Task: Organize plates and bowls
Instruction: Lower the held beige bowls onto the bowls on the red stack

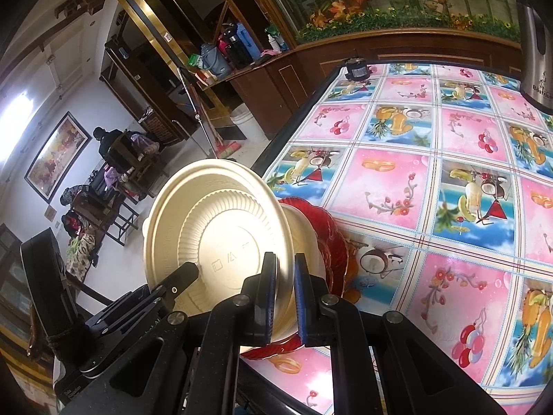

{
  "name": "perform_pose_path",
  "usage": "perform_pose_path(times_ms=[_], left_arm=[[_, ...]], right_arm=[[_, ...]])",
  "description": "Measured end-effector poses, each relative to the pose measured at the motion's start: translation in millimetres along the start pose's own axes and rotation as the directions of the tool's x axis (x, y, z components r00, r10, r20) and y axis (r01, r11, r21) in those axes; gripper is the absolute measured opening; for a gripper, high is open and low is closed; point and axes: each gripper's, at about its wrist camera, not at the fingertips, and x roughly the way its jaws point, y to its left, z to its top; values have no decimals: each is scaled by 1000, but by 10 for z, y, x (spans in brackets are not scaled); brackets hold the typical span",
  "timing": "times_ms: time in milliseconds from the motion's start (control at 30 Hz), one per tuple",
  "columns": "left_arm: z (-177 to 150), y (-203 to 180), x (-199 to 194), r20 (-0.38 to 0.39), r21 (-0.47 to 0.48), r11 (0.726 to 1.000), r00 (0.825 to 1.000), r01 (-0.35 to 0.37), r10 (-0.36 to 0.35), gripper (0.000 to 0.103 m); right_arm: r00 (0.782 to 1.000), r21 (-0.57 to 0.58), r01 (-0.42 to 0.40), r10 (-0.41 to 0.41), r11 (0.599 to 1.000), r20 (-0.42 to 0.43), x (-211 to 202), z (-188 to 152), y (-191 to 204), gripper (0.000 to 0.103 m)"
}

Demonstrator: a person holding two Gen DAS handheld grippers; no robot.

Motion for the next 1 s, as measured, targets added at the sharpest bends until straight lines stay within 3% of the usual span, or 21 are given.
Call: perform_pose_path(times_ms=[1000], left_arm=[[20, 32, 110, -30, 2, 1000, 999, -12, 12, 14]], right_arm=[[1000, 18, 7, -6, 1000, -25, 120, -2, -53, 9]])
